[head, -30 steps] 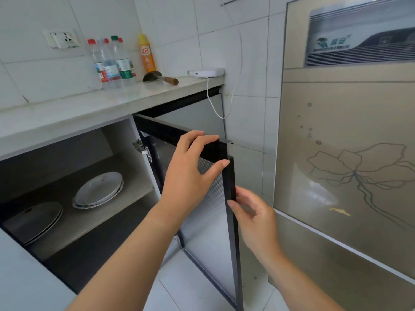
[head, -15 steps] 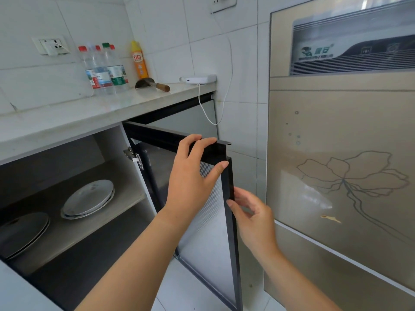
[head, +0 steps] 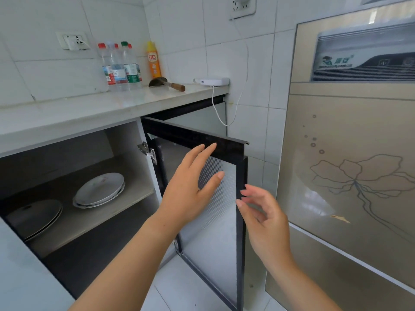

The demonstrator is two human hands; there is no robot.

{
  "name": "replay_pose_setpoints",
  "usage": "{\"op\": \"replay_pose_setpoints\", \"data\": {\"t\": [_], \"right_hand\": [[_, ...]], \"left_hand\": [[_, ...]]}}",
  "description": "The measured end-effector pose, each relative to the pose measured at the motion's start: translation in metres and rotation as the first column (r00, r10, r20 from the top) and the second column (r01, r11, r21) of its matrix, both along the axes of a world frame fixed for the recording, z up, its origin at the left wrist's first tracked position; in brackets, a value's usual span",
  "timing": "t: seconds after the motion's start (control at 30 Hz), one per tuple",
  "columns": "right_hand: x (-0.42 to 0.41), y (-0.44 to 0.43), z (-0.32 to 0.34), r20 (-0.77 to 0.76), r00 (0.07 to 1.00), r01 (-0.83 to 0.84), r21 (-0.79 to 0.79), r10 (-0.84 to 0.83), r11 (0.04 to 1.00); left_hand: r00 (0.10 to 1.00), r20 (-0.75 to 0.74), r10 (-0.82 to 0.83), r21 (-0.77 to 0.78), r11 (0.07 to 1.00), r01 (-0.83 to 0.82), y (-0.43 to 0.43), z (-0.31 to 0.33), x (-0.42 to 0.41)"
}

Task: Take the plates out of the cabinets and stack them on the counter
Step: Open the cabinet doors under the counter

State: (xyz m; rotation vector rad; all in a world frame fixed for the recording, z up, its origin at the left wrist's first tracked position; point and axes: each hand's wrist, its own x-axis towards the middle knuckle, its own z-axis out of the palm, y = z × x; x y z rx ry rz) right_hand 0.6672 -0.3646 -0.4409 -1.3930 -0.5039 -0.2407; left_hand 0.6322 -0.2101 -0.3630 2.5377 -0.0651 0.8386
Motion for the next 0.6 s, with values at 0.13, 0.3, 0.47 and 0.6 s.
{"op": "replay_pose_setpoints", "data": {"t": [0.13, 0.3, 0.47, 0.6], "right_hand": [[-0.014, 0.028, -0.006, -0.014, 0.998, -0.063, -0.077, 0.062, 0.995], [-0.036, 0.085, -0.006, -0.026, 0.985, -0.174, -0.188, 0.172, 0.967], [-0.066, 0.161, 0.002, -0.015, 0.955, -0.295, -0.204, 0.298, 0.934], [-0.096, 0.227, 0.011, -0.027, 0.916, -0.397, -0.208, 0.401, 0.894]], "left_hand": [[0.993, -0.069, 0.095, 0.025, 0.995, -0.094, 0.032, -0.007, -0.030], [0.962, -0.138, 0.235, 0.010, 0.972, -0.236, 0.092, -0.013, -0.082], [0.915, -0.155, 0.373, 0.009, 0.927, -0.376, 0.161, -0.017, -0.144], [0.852, -0.163, 0.498, 0.054, 0.867, -0.496, 0.211, -0.017, -0.190]]}}
